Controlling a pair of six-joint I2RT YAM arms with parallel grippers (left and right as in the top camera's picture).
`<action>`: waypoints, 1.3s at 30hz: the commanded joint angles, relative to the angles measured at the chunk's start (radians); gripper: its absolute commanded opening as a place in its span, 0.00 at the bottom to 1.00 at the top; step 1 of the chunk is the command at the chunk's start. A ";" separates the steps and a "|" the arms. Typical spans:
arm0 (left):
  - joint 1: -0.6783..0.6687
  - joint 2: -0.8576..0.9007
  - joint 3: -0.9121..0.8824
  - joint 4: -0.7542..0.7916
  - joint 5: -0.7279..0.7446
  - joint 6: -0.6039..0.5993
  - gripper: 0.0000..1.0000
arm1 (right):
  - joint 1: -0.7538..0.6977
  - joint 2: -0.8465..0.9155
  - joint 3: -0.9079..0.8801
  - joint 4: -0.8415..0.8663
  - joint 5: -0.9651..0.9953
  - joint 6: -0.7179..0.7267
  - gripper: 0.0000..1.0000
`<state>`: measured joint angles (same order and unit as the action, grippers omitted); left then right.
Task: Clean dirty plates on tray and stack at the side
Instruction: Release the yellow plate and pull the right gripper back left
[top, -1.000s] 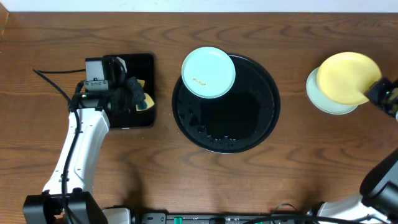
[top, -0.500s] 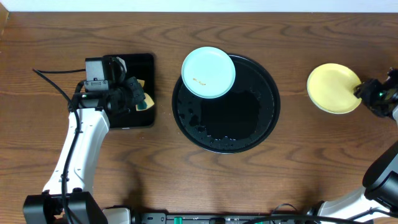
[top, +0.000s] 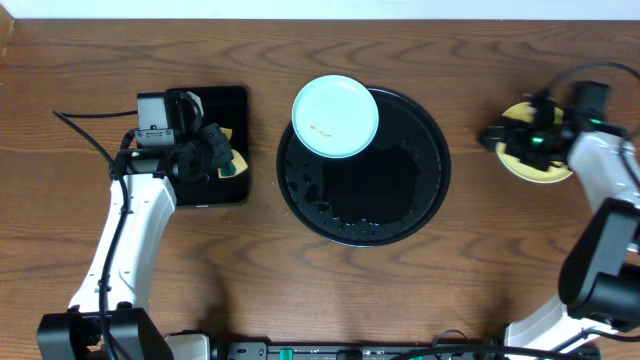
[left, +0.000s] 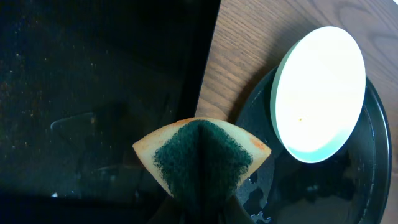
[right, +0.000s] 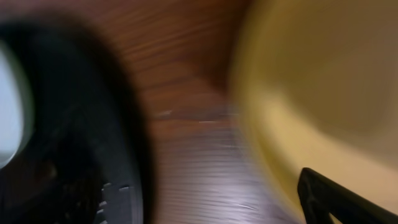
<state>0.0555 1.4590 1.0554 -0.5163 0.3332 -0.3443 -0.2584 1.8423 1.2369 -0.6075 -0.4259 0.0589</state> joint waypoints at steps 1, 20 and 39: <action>0.002 0.002 0.000 0.000 -0.010 -0.005 0.08 | 0.092 0.002 0.010 -0.002 -0.008 -0.023 0.99; 0.002 0.002 0.000 0.003 -0.073 0.044 0.08 | 0.229 0.002 0.010 -0.002 -0.008 -0.023 0.99; 0.002 0.002 0.000 -0.022 -0.073 0.043 0.08 | 0.227 0.002 0.010 -0.002 -0.008 -0.023 0.99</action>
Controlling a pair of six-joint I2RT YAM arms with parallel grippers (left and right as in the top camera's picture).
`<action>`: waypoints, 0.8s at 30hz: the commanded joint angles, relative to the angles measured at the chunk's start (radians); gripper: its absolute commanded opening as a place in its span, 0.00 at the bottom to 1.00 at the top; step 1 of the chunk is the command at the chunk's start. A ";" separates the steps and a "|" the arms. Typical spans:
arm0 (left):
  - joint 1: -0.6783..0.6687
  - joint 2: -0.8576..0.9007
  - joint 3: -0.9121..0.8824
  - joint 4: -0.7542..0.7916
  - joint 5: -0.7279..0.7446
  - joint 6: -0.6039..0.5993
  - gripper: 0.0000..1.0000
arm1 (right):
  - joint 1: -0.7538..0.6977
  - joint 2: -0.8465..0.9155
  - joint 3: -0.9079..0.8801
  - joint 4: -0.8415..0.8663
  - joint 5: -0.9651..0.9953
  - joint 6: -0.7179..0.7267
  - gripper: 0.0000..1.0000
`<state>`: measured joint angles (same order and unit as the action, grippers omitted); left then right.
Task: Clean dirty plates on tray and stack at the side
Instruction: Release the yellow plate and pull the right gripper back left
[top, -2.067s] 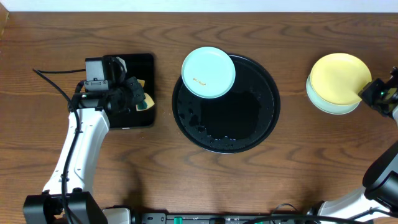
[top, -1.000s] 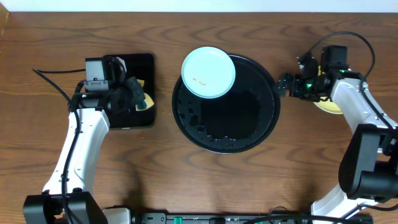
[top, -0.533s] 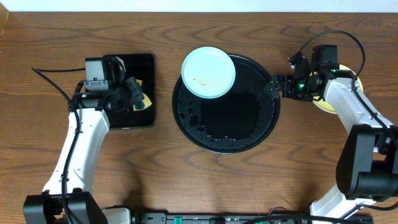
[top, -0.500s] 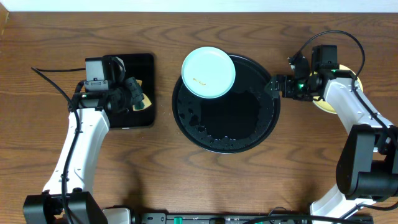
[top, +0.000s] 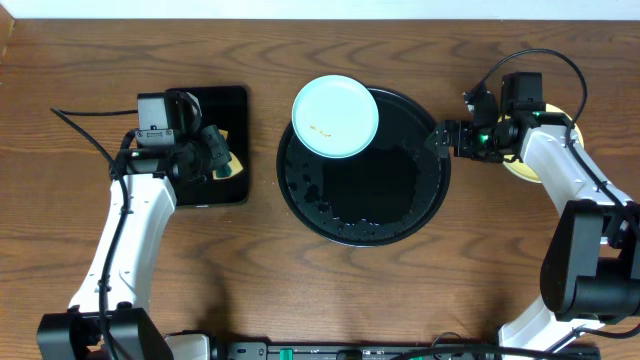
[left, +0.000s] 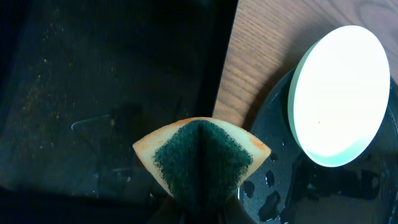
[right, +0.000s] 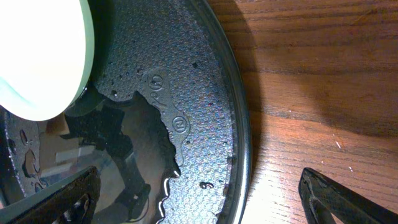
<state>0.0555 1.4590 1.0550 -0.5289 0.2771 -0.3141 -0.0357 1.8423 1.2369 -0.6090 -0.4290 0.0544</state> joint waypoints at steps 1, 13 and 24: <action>0.002 0.002 0.001 -0.011 -0.017 0.013 0.07 | 0.004 0.002 0.010 -0.001 -0.005 -0.019 0.99; 0.002 0.002 0.001 -0.033 -0.018 0.013 0.08 | 0.003 0.002 0.010 -0.001 -0.005 -0.019 0.99; 0.002 0.002 0.001 -0.031 -0.018 0.013 0.08 | 0.003 0.002 0.010 0.117 -0.006 -0.018 0.99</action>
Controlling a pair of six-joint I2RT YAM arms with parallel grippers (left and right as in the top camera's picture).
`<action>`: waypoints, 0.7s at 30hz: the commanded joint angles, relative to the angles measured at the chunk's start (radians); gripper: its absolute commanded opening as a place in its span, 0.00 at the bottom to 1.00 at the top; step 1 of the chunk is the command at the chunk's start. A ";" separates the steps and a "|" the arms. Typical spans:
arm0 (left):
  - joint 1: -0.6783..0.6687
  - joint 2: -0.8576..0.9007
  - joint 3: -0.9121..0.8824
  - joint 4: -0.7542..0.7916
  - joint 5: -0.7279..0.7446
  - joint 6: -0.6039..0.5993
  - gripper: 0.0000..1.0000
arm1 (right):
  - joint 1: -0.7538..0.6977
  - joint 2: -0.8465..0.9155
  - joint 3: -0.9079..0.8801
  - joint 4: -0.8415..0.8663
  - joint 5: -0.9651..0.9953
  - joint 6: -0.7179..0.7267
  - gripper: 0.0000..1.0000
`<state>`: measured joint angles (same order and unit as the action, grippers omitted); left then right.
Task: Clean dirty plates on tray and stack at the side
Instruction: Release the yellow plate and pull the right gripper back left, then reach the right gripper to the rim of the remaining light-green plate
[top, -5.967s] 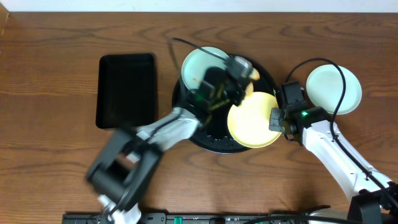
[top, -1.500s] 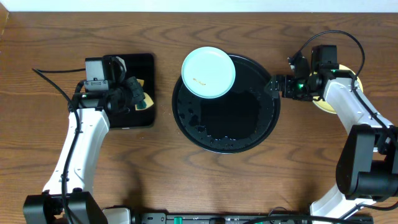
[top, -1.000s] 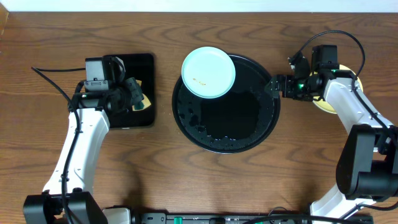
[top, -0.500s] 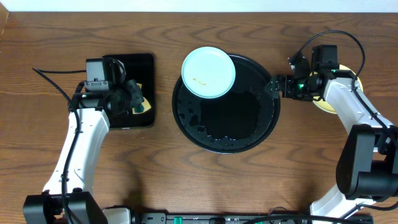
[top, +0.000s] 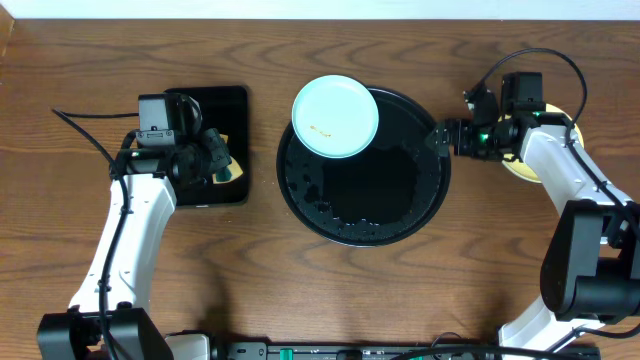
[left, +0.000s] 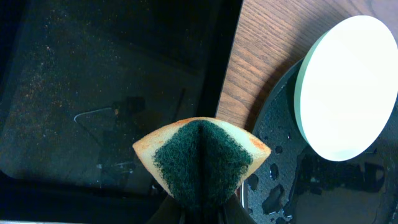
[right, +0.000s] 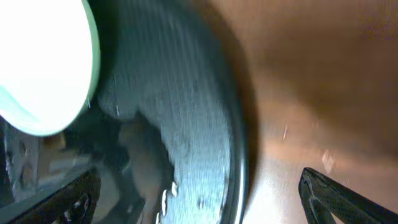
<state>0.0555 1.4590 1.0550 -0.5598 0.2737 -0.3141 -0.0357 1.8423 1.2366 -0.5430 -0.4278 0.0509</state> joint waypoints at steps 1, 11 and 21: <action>0.002 0.002 0.001 0.000 -0.014 0.013 0.08 | 0.003 0.002 0.011 0.056 -0.007 -0.014 0.99; 0.002 0.002 0.001 0.000 -0.032 0.013 0.08 | 0.069 0.006 0.344 -0.278 -0.021 -0.327 0.88; 0.002 0.002 0.001 -0.012 -0.032 0.013 0.08 | 0.248 0.014 0.612 -0.188 0.055 -0.640 0.57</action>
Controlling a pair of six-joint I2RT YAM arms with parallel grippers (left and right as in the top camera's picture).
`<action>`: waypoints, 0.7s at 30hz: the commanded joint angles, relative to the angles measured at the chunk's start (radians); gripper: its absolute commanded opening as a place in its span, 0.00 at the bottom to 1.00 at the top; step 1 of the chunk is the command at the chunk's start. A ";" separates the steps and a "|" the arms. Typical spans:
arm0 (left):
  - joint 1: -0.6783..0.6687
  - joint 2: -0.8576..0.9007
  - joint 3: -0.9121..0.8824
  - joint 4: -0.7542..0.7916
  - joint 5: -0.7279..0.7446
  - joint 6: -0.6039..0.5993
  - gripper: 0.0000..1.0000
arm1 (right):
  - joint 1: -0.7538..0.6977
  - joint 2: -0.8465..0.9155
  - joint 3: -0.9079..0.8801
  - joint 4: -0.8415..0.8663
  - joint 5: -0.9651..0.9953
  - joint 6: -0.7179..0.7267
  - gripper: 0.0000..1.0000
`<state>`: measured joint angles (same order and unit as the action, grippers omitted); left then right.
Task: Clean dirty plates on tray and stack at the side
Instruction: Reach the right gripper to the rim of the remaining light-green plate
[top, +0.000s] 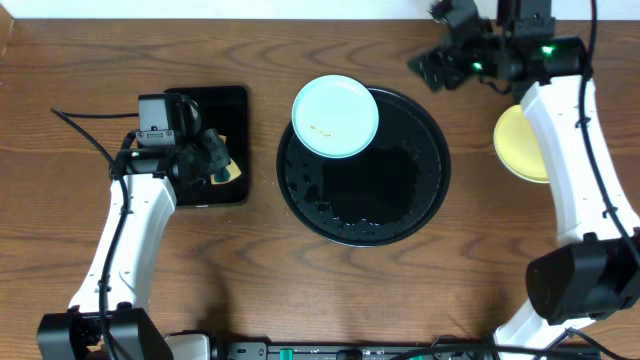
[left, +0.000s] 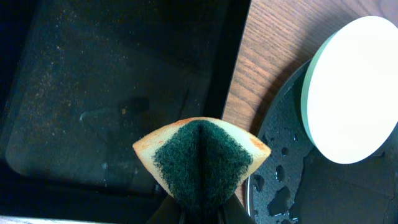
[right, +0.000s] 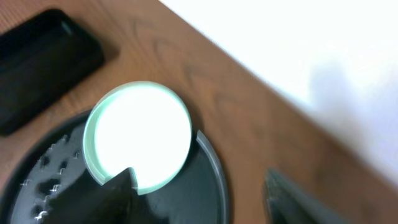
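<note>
A pale mint plate (top: 335, 117) with a few orange specks lies on the far left part of the wet round black tray (top: 420, 205). The plate (right: 140, 134) also shows in the right wrist view, below and ahead of my right gripper (right: 199, 190). That right gripper (top: 440, 45) is open, empty and raised over the table's far side. A yellow plate (top: 520, 143) rests on the table to the right. My left gripper (left: 200, 214) is shut on a folded green-and-yellow sponge (left: 202, 158), which hangs at the right edge of a black rectangular tray (left: 112, 81).
The black rectangular tray (top: 205, 120) sits left of the round tray, with a strip of bare wood between them. Water patches lie on the round tray (left: 311, 193). The table's far edge meets a white wall close behind my right arm (top: 560, 120).
My right gripper has left the round tray's right rim and now sits higher and farther back, looking down on the mint plate. The left gripper and its sponge have barely shifted.
My right gripper was first at the yellow plate on the right of the table. It then stood open at the round tray's right rim for two moments, and is now raised near the far edge. The left gripper has held the sponge over the rectangular tray throughout.
</note>
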<state>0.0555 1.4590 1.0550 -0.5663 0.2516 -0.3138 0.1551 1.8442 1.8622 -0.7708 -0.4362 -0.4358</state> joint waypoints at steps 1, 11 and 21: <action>0.002 0.002 0.001 -0.008 -0.010 0.013 0.08 | 0.078 0.015 -0.032 0.081 0.090 -0.153 0.61; 0.002 0.002 0.001 -0.009 -0.010 0.013 0.08 | 0.156 0.049 -0.292 0.460 0.081 -0.138 0.59; 0.002 0.003 -0.004 -0.022 -0.010 0.013 0.08 | 0.158 0.312 -0.320 0.632 0.081 -0.139 0.75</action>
<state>0.0555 1.4590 1.0550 -0.5812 0.2512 -0.3138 0.3035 2.0960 1.5539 -0.1654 -0.3576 -0.5716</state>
